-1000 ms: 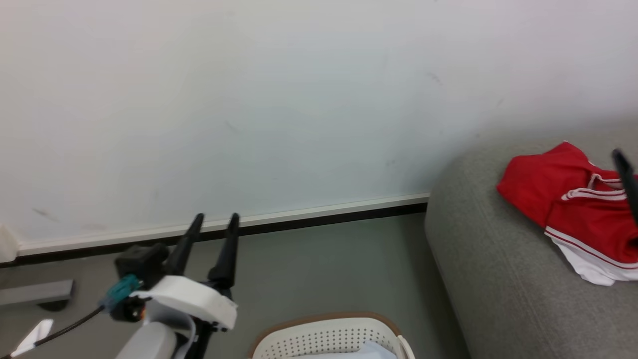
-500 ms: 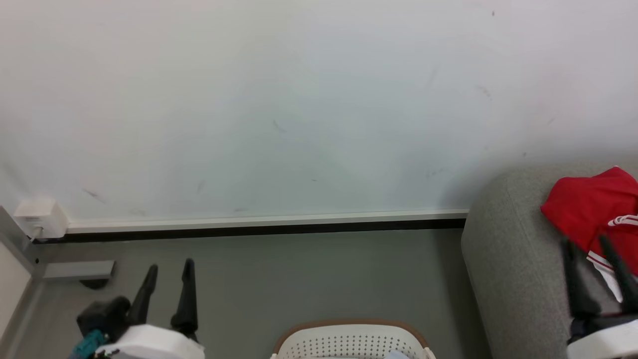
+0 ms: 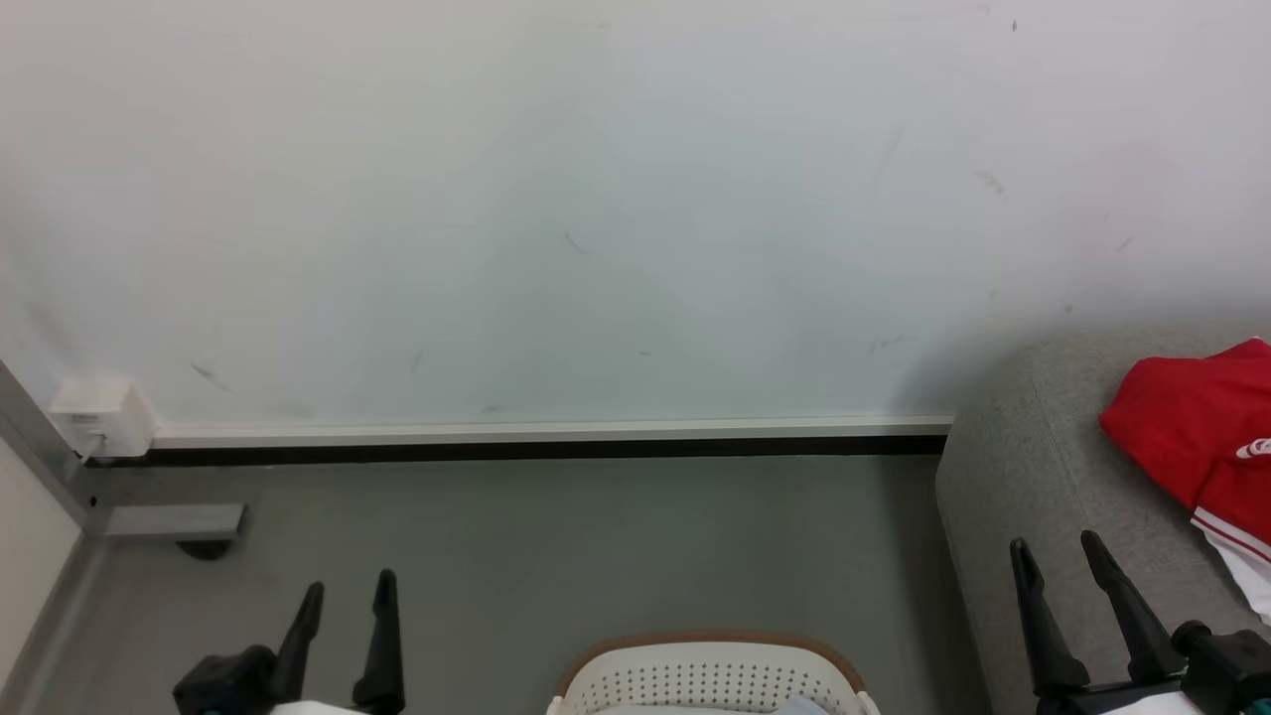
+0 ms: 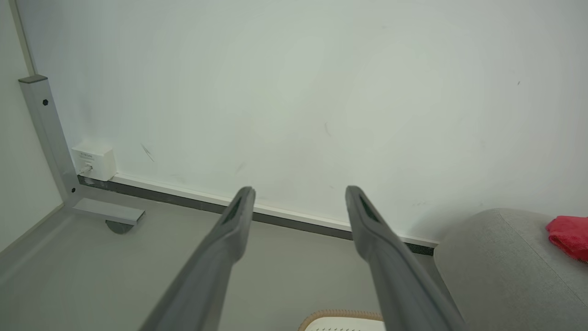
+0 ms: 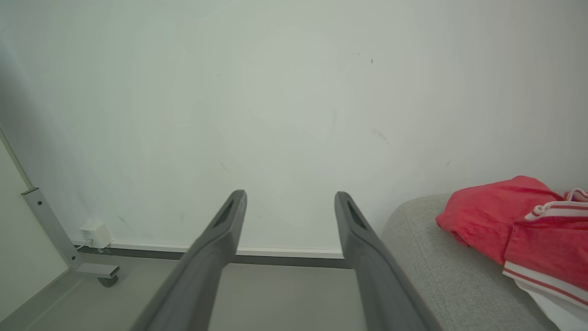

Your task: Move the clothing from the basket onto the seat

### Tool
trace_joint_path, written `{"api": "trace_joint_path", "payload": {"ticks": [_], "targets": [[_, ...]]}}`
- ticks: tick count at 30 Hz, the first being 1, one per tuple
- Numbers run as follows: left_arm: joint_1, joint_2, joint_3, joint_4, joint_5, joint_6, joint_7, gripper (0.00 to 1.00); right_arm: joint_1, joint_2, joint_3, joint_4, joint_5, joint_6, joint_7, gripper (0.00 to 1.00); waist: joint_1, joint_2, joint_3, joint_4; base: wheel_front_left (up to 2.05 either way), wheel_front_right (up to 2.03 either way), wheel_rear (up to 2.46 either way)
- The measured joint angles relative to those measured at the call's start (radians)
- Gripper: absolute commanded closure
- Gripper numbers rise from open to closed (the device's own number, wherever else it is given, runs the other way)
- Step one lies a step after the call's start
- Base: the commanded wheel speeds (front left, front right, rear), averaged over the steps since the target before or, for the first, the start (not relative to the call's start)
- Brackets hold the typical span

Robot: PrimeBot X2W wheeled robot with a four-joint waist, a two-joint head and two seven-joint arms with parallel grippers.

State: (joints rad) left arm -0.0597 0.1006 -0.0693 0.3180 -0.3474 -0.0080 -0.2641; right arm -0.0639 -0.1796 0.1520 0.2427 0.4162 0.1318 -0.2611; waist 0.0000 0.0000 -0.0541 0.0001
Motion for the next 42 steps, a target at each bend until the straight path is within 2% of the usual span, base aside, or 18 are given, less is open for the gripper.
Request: {"api": "trace_joint_path", "payload": {"ticks": [9,18,19,26,42], "targets": [[-0.001,-0.030,0.063,0.022,0.079,-0.031,0.000,0.00,-0.014,0.008,0.011,0.029,0.002,0.000,0.000,0.00,0.0000,0.0000,0.002,-0.004,0.00,0.00,0.00],[-0.002,-0.045,0.095,0.028,0.106,-0.049,0.000,0.00,-0.017,0.007,0.020,0.041,0.008,0.000,0.000,0.00,0.0000,0.0000,0.001,-0.009,0.00,0.00,0.00],[-0.001,-0.047,0.095,0.031,0.106,-0.052,0.000,1.00,-0.015,0.008,0.020,0.044,0.008,0.000,0.000,1.00,0.0000,0.0000,0.001,-0.010,0.00,0.00,0.00],[0.019,-0.058,0.102,0.072,0.061,-0.054,0.027,1.00,0.019,0.026,0.019,0.077,0.052,0.000,0.022,1.00,0.0000,0.0000,0.002,-0.010,0.00,0.00,0.00],[0.015,-0.058,0.117,0.036,-0.221,-0.062,0.097,1.00,0.012,0.049,-0.041,0.068,0.291,0.000,0.096,1.00,0.0000,0.0001,0.009,-0.009,0.00,0.00,0.00]]}}
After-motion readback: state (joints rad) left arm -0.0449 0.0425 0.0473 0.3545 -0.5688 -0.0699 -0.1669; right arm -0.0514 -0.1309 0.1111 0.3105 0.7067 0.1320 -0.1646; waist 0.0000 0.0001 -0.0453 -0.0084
